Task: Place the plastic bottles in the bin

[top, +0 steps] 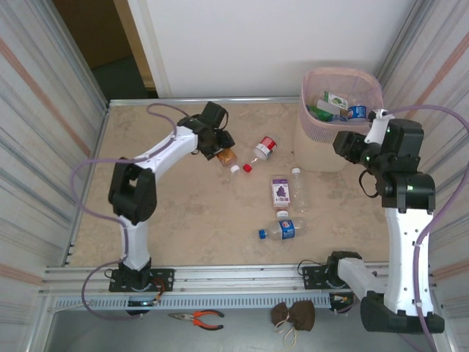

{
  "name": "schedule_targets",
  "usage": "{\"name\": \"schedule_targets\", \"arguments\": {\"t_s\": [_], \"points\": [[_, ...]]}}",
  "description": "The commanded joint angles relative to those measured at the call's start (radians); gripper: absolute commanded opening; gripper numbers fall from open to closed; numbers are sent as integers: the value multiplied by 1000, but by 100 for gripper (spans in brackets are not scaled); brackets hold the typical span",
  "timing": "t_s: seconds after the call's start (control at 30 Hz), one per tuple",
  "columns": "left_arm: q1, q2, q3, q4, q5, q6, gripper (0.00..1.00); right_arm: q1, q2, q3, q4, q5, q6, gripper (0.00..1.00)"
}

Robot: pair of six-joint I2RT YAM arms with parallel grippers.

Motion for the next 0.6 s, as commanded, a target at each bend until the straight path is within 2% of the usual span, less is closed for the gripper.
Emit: {"name": "schedule_targets", "arguments": {"t_s": [0.0,0.2,0.47,0.57], "points": [[-1,-135,-92,168,34,86,56,60,-33,-40,101,-75,45,52],[1,-315,-203,320,101,197,52,223,-47,-94,202,-96,57,53],[43,-553,-395,692,348,239,51,445,-43,-180,404,-104,36,55],[48,-618,-421,766,418,270,49,513,-21,-181,460,-109,22,57]]}}
